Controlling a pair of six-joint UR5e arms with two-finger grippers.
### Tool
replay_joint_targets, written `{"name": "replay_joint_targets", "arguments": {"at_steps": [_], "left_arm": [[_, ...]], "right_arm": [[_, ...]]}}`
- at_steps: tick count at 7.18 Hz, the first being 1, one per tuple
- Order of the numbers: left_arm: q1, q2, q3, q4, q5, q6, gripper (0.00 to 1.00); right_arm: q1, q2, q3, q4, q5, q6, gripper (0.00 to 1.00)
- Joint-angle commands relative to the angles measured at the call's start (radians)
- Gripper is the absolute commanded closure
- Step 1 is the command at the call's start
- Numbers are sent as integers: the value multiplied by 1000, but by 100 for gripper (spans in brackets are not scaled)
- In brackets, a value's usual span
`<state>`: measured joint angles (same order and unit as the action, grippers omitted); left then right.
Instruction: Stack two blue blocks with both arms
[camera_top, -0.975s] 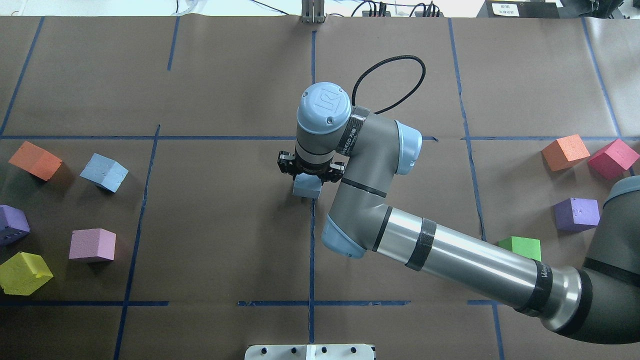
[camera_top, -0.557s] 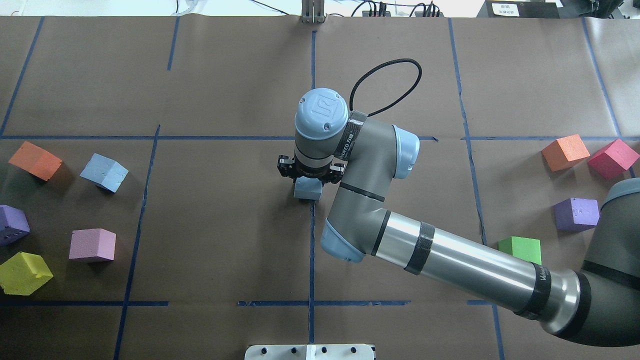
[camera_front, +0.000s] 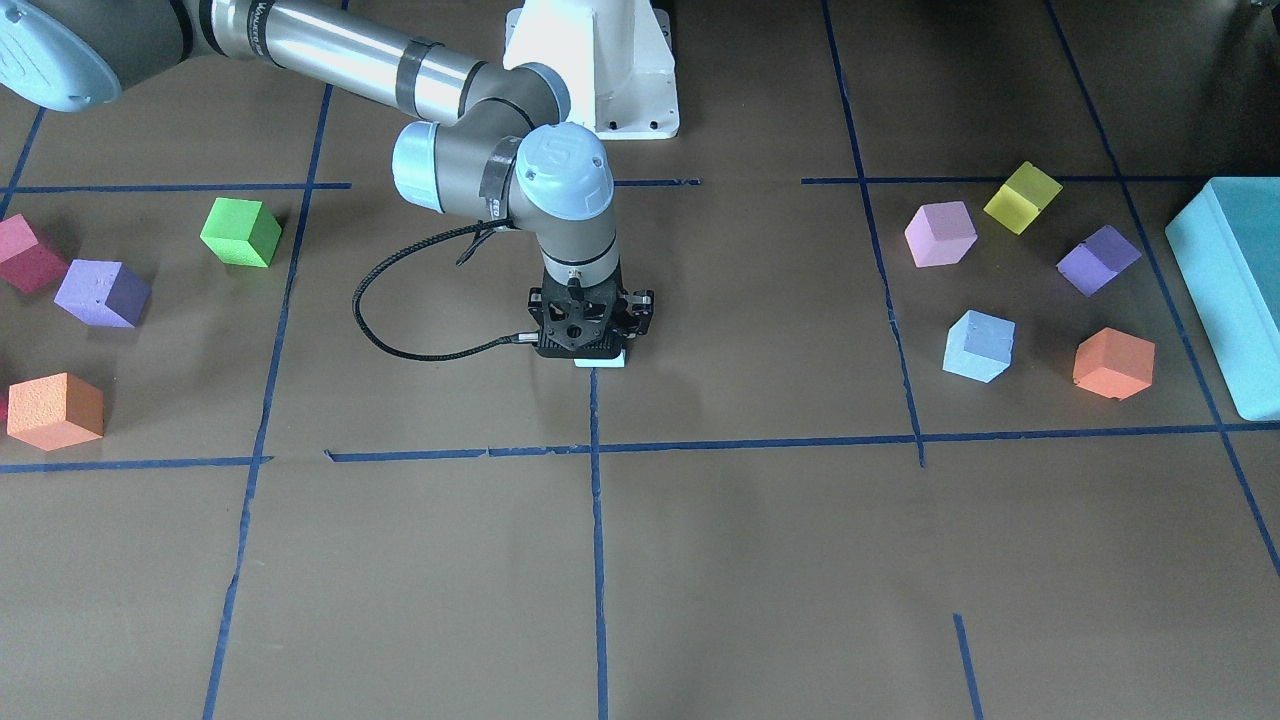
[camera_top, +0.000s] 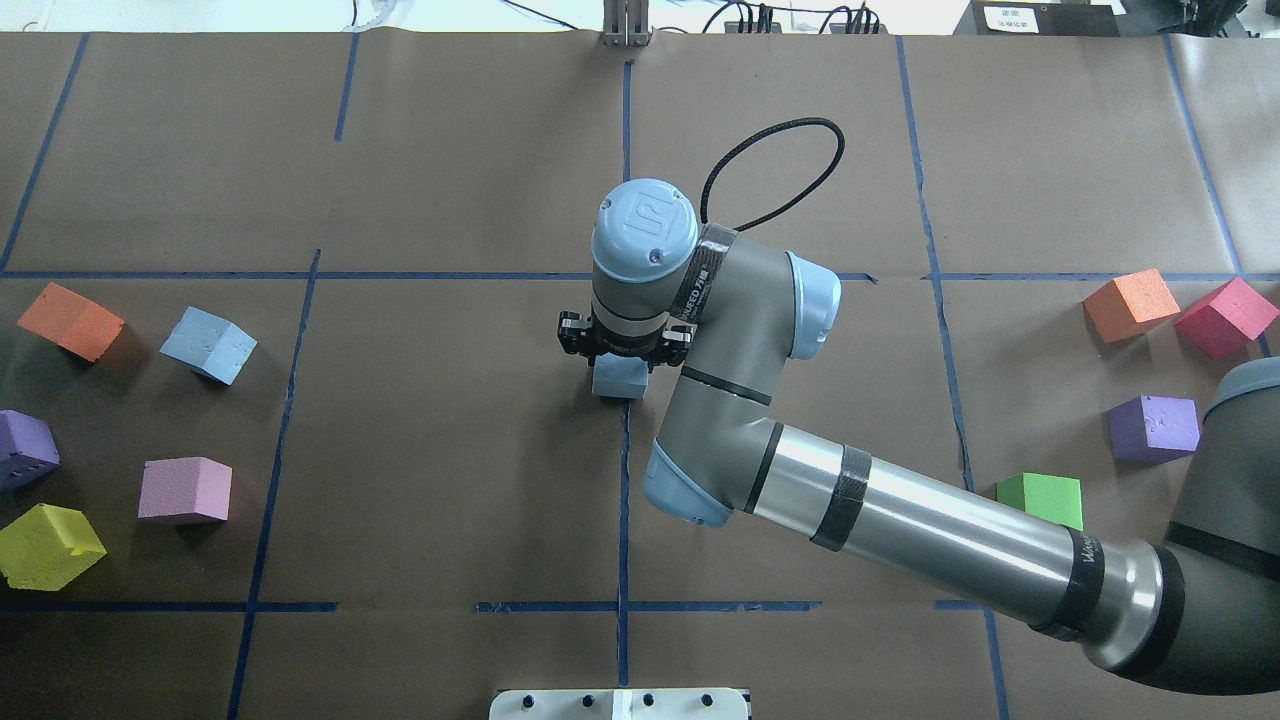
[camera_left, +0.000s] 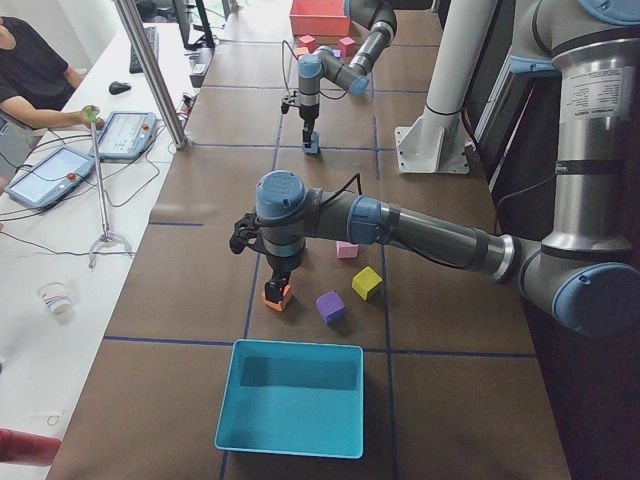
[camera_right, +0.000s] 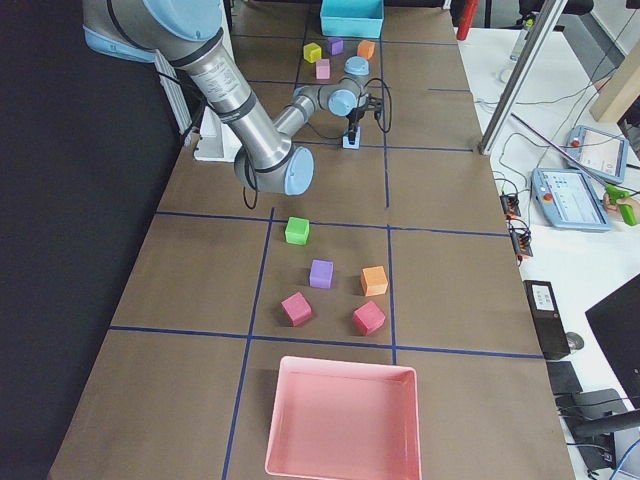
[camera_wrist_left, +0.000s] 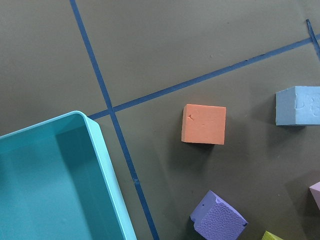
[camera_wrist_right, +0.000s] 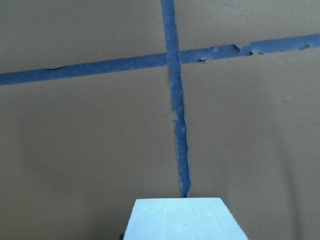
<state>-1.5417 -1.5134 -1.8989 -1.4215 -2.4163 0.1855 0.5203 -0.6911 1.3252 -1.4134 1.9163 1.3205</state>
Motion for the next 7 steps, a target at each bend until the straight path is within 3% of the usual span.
{"name": "replay_joint_targets", "arguments": {"at_steps": [1,2,4,6,7], "left_arm": [[64,-27,3,-1,-15,-37,0],[121,-62,4,-4,-15,-113,0],[250,-97,111,-240,-7,-263,0],[401,-171,243,-373,3,-314,0],[479,-215,254,-372,94,-367,0]], "right_arm": [[29,-16,76,-41,6,-4,0],[68,-75,211,-94,24,-6,0],[198,-276,498,-188,88,-146,0],[314,-414,562,-184,203,-301,0],[314,-435,559,-179,196,-316,0]]}}
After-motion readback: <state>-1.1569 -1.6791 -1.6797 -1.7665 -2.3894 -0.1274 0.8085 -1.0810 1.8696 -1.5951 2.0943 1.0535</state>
